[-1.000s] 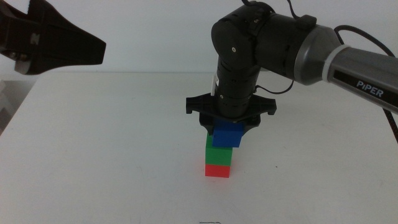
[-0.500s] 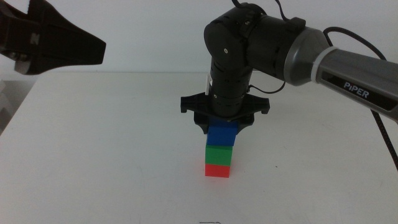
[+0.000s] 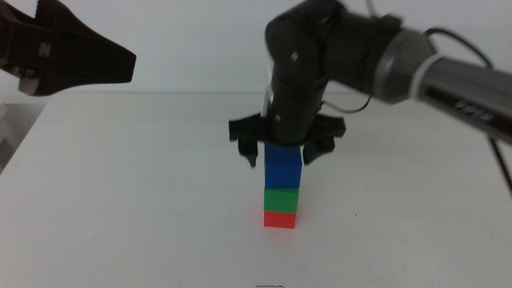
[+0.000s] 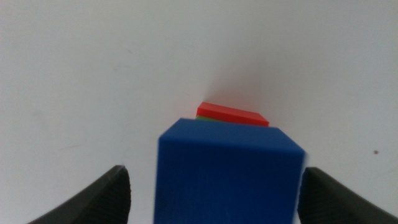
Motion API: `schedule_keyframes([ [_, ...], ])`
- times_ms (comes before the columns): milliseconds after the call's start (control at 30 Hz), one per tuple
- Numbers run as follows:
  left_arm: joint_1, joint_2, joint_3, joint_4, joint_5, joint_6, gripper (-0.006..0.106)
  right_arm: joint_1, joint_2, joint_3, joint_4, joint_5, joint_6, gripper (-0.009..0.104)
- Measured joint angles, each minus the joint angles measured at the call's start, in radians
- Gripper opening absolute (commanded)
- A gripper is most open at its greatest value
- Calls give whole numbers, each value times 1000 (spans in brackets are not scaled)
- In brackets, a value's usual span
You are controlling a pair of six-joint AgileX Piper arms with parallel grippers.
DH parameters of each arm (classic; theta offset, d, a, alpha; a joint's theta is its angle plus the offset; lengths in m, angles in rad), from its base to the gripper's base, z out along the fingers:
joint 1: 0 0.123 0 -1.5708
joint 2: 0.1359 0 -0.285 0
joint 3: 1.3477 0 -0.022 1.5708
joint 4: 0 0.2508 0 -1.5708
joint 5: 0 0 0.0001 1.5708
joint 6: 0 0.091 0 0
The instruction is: Stack red cubes first, then green, then blue cubes in a specific spot.
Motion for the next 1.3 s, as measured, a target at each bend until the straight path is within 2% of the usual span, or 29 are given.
schedule_keyframes([
  [267, 0, 0, 0, 0, 0, 0, 92, -35, -219, -19, -30, 16, -90, 89],
  [433, 0, 0, 0, 0, 0, 0, 92, -139, -377, -15, 5, 24, -266, 89],
  [600, 0, 0, 0, 0, 0, 0, 92, -306, -601, 117, 69, -4, -481, 89],
  [800, 0, 0, 0, 0, 0, 0, 92, -580, -870, 372, 98, -124, -533, 89],
  [900, 0, 0, 0, 0, 0, 0, 92, -653, -938, 429, 124, -131, -580, 89],
  [1067, 0, 0, 0, 0, 0, 0, 92, -672, -953, 450, 191, -136, -649, 89],
  [1300, 0, 0, 0, 2, -3, 0, 92, -672, -953, 451, 206, -136, -654, 89],
])
